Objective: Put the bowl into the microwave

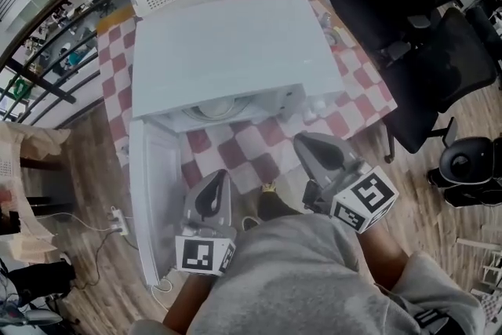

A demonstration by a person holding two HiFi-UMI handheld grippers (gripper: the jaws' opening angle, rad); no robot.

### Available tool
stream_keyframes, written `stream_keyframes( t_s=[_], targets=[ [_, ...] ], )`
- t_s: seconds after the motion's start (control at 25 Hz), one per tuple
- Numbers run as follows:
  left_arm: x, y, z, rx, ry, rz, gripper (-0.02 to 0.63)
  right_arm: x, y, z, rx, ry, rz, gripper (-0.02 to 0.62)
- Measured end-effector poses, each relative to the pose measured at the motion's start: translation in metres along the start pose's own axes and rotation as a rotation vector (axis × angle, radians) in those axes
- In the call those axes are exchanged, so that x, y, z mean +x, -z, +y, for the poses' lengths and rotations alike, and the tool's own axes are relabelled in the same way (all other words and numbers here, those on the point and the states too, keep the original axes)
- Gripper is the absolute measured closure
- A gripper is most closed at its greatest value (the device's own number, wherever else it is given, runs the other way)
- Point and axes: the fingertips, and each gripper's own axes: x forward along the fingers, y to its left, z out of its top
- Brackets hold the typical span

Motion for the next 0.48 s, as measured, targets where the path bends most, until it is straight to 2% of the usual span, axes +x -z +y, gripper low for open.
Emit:
stream_keyframes(
  t_s=[0.16,0.48],
  targets=[
    [-0.025,-0.006,-0.005,0.012,-0.004,-0.011,0.595,-0.021,0.001,0.015,0.004,0.035,-0.003,0.598],
    [-0.076,-0.012,-0.018,0.011,-0.011,-0.041,0.595,-0.052,0.016,0.065,0.032,0.039,-0.022,0.598]
  ],
)
